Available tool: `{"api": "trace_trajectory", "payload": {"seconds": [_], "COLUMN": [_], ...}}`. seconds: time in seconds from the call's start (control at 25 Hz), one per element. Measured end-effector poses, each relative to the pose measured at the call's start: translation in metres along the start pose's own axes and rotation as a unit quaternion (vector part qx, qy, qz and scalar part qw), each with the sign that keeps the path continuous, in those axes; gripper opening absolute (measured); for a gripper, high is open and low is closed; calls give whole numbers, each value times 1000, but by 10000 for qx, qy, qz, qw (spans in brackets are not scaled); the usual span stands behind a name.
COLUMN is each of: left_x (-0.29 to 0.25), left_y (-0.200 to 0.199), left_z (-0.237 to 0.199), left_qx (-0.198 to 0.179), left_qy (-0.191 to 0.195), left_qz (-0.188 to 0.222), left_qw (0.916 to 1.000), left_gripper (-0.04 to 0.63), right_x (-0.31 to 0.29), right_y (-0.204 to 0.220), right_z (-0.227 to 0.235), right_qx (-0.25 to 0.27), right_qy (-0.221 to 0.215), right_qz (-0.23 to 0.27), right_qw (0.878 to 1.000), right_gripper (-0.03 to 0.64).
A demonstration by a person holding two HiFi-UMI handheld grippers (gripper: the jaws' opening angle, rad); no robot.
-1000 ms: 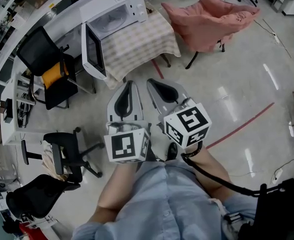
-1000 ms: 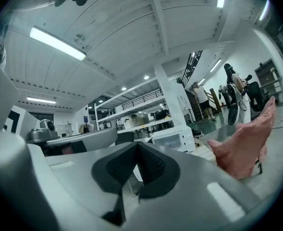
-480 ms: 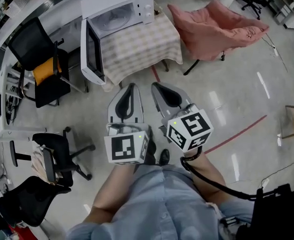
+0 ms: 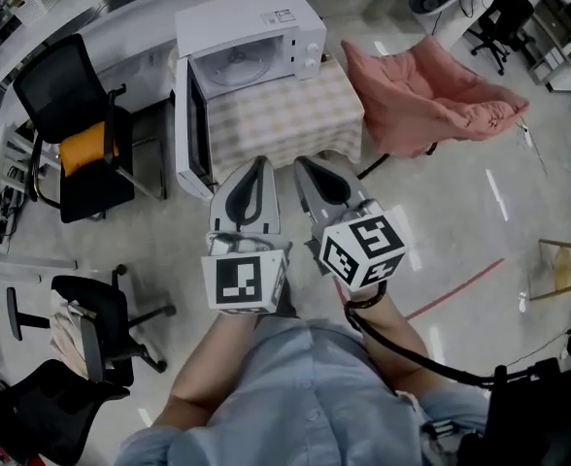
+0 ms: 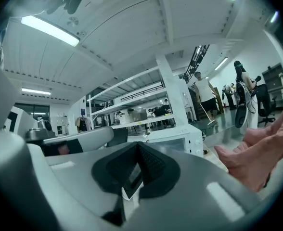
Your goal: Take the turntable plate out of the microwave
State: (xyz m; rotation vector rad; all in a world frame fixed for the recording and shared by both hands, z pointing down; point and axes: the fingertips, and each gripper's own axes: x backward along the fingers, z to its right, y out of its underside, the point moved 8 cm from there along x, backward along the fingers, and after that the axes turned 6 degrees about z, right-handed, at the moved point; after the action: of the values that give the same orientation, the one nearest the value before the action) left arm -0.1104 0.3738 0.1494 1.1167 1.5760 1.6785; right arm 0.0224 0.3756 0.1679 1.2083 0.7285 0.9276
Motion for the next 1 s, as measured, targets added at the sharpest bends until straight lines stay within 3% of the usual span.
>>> {"api": "trace_trajectory", "payload": {"seconds": [0.32, 0.64, 1.0], "left_x": [-28, -51, -117], "left_y": [-2, 15, 42], "left_z": [-28, -38, -45], "left_qx": [157, 151, -47], "left_qy": [0, -99, -316], "left_qz": [6, -104, -429], "left_qw": [9999, 9998, 9986], "left_gripper": [8, 8, 7], "right_x": [-42, -69, -123], "right_y": [-15, -8, 0], "right_z": [0, 23, 84], "right_qx": [247, 132, -205], "right_qy": [-22, -36, -251], "right_qz": [-7, -84, -146], "right_qw": [9997, 9999, 9994], "right_gripper": [2, 2, 2]}}
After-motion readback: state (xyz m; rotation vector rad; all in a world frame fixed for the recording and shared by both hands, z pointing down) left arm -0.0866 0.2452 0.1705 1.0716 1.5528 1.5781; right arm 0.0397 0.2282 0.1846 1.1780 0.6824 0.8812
